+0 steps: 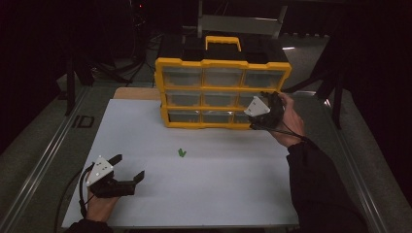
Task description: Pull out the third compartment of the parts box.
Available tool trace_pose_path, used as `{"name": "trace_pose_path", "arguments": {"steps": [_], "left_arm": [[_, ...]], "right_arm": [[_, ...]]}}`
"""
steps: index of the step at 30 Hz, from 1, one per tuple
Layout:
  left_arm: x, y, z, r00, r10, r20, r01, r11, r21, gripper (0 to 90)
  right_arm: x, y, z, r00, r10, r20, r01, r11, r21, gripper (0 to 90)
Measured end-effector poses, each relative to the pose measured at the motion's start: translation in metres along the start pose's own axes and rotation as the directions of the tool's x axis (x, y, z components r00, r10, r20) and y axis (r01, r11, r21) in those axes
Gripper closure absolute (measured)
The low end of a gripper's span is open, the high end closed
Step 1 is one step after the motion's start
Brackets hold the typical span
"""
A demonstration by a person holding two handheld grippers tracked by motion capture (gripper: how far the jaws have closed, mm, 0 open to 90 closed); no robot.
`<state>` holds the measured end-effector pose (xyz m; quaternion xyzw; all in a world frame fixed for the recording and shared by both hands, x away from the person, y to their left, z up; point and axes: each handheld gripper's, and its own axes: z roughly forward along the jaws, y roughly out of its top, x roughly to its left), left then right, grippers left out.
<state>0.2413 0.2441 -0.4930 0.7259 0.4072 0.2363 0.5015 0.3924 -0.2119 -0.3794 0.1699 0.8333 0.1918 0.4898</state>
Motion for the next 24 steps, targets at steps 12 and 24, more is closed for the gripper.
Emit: {"name": "trace_pose_path", "arguments": {"steps": [12, 24], "left_arm": [[0.0001, 0.0, -0.0001, 1.0, -0.001, 0.002, 0.001, 1.0, -0.001, 0.0], [0.0, -0.0001, 0.0004, 1.0, -0.001, 0.003, 0.001, 1.0, 0.003, 0.0]], "right_arm": [[0.0036, 0.0061, 0.0029, 0.9609, -0.252, 0.113, 0.244, 0.9662, 0.083, 23.5], [-0.0032, 0.004, -0.0022, 0.9315, -0.32, 0.173, 0.306, 0.9464, 0.104, 25.5]]}}
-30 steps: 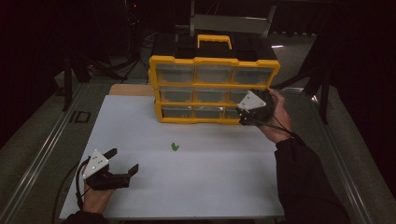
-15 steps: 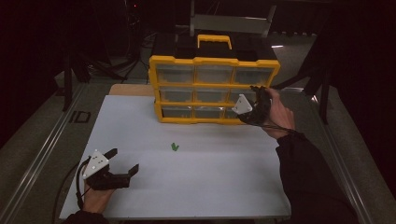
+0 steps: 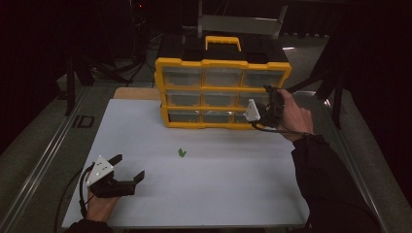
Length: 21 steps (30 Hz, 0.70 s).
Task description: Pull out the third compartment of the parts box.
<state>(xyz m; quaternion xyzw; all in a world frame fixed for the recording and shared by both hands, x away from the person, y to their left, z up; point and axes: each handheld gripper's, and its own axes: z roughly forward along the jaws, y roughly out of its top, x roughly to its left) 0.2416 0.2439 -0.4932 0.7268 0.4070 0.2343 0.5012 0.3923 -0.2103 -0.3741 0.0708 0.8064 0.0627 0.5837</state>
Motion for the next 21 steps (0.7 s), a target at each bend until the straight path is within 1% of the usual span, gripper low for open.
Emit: {"name": "trace_pose_path", "arguments": {"steps": [3, 6, 8, 10, 11, 12, 16, 17, 18, 20, 21], "left_arm": [[0.0, 0.0, 0.0, 1.0, 0.0, 0.001, 0.0, 1.0, 0.0, 0.0], [0.0, 0.0, 0.0, 1.0, -0.002, 0.002, 0.002, 1.0, 0.001, 0.0], [0.0, 0.0, 0.001, 1.0, -0.001, 0.003, 0.001, 1.0, 0.002, 0.0], [0.0, 0.0, 0.0, 1.0, 0.0, 0.003, 0.0, 1.0, 0.003, 0.0], [0.0, 0.0, 0.0, 1.0, 0.0, 0.003, 0.0, 1.0, 0.002, 0.0], [0.0, 0.0, 0.0, 1.0, -0.001, 0.004, 0.001, 1.0, 0.002, 0.0], [0.0, 0.0, 0.001, 1.0, -0.001, 0.003, 0.001, 1.0, 0.005, 0.0], [0.0, 0.0, 0.001, 1.0, 0.002, 0.003, -0.002, 1.0, 0.007, 0.0], [0.0, 0.0, 0.001, 1.0, 0.002, 0.003, -0.002, 1.0, 0.008, 0.0], [0.0, 0.0, 0.001, 1.0, 0.002, 0.003, -0.002, 1.0, 0.009, 0.0], [0.0, 0.0, 0.001, 1.0, 0.002, 0.003, -0.002, 1.0, 0.009, 0.0]], "right_arm": [[-0.004, -0.001, -0.002, 0.9997, -0.012, 0.021, 0.012, 0.9999, -0.005, 26.5], [-0.008, -0.001, -0.005, 0.999, 0.003, 0.044, -0.003, 1.0, -0.009, 29.2], [-0.012, 0.0, -0.007, 0.9976, -0.011, 0.069, 0.012, 0.9999, -0.011, 30.8], [-0.012, 0.001, -0.007, 0.9973, -0.009, 0.073, 0.01, 0.9999, -0.009, 30.7], [-0.014, 0.002, -0.007, 0.9949, -0.017, 0.1, 0.018, 0.9998, -0.008, 30.3], [-0.014, 0.002, -0.007, 0.9949, -0.017, 0.1, 0.018, 0.9998, -0.008, 30.3], [-0.02, 0.004, -0.008, 0.9915, -0.026, 0.128, 0.028, 0.9995, -0.012, 30.4], [-0.021, 0.004, -0.008, 0.9894, -0.03, 0.142, 0.032, 0.9994, -0.014, 30.8], [-0.024, 0.005, -0.007, 0.9854, -0.046, 0.164, 0.047, 0.9989, -0.002, 31.5], [-0.026, 0.006, -0.005, 0.9791, -0.057, 0.195, 0.059, 0.9983, -0.003, 33.0], [-0.026, 0.006, -0.005, 0.9791, -0.057, 0.195, 0.059, 0.9983, -0.003, 33.0]]}}
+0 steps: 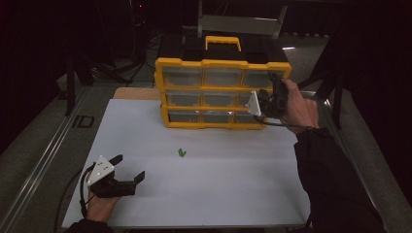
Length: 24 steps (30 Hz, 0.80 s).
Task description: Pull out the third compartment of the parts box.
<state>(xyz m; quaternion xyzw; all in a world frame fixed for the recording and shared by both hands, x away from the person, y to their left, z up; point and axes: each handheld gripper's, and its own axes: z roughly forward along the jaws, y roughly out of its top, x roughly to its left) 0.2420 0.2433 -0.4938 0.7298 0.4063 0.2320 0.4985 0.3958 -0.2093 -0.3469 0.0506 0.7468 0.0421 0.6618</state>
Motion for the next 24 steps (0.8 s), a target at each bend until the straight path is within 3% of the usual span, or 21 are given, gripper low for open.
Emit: {"name": "trace_pose_path", "arguments": {"steps": [8, 12, 24], "left_arm": [[0.0, 0.0, 0.001, 1.0, -0.002, 0.0, 0.002, 1.0, 0.006, 0.0], [0.0, 0.0, 0.001, 1.0, -0.003, 0.0, 0.003, 1.0, 0.006, 0.0], [0.0, 0.0, 0.001, 1.0, -0.001, -0.002, 0.001, 0.9999, 0.01, 0.0]], "right_arm": [[-0.008, 0.005, 0.008, 0.9971, -0.041, 0.065, 0.04, 0.9992, 0.009, 37.0], [-0.009, 0.006, 0.013, 0.9915, -0.063, 0.114, 0.061, 0.998, 0.017, 41.6], [-0.005, 0.005, 0.02, 0.9832, -0.103, 0.15, 0.099, 0.9945, 0.035, 48.8]]}}
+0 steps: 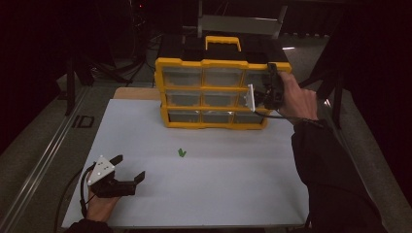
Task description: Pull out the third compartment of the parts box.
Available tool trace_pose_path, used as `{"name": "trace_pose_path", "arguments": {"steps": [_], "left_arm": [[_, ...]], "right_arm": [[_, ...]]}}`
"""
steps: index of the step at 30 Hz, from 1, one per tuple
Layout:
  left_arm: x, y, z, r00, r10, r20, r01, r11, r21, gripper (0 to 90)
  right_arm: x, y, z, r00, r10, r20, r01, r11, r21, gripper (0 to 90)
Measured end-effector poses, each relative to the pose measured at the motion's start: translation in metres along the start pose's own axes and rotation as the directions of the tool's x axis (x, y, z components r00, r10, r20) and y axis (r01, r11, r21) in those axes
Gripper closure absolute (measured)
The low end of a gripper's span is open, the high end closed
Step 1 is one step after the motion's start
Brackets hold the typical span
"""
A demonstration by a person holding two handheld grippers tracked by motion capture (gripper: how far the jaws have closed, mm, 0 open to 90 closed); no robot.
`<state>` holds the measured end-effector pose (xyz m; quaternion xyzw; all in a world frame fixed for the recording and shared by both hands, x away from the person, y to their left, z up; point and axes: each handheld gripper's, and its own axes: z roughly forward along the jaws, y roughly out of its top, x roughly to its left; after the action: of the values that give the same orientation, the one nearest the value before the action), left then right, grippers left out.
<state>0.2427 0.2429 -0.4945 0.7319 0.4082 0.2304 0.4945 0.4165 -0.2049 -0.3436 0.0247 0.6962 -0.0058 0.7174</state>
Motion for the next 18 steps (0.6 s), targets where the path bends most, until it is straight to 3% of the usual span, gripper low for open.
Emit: {"name": "trace_pose_path", "arguments": {"steps": [18], "left_arm": [[0.0003, -0.0002, 0.0002, 1.0, -0.001, 0.0, 0.001, 1.0, 0.001, 0.0]], "right_arm": [[0.0035, -0.0019, 0.0048, 0.9986, -0.016, 0.051, 0.017, 0.9998, -0.008, 55.5]]}}
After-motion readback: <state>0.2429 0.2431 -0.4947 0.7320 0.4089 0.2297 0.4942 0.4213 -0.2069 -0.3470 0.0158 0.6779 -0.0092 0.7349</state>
